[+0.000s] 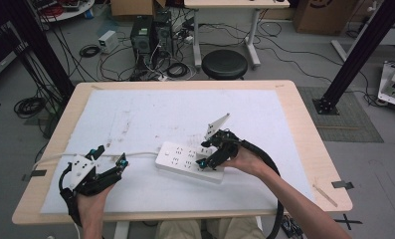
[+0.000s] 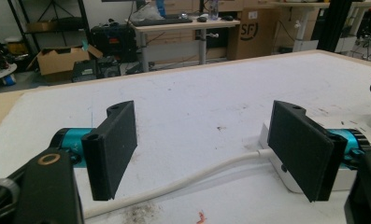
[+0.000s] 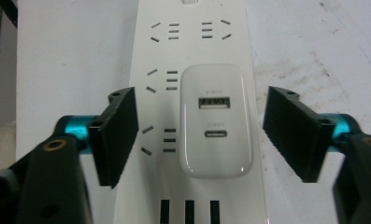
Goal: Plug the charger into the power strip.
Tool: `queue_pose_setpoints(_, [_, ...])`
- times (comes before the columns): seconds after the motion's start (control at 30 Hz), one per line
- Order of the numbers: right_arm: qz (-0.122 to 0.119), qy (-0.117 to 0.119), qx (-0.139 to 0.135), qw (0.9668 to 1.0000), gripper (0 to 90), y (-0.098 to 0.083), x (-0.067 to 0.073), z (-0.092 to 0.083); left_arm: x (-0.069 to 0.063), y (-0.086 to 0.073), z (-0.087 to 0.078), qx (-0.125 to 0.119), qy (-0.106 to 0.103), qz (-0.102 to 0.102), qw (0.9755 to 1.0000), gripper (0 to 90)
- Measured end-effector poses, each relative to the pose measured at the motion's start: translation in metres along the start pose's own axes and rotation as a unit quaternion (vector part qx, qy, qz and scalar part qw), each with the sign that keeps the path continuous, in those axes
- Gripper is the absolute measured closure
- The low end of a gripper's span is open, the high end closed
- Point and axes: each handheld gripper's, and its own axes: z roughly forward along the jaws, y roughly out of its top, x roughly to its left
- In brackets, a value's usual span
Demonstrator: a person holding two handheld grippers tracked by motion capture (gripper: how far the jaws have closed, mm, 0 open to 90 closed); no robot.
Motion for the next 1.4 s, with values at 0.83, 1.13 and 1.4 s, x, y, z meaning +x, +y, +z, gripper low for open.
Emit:
queue_pose_setpoints(0.83, [0.084,-0.163,-0.182,0.9661,21.3,-0.073,0.024,-0.051,0.003,0.002,0.009,0.009,-0.011,0.010,0.9999,24.1])
queue_pose_setpoints(1.13, [0.109,-0.244,-0.272,0.9246,21.3,-0.112,0.040,-0.068,0.004,0.003,0.010,0.011,-0.012,0.010,0.9998,24.1])
queue_pose_setpoints(1.4, [0.166,-0.315,-0.318,0.8787,21.3,-0.145,0.047,-0.079,0.006,0.001,0.013,0.015,-0.012,0.009,0.9998,24.1])
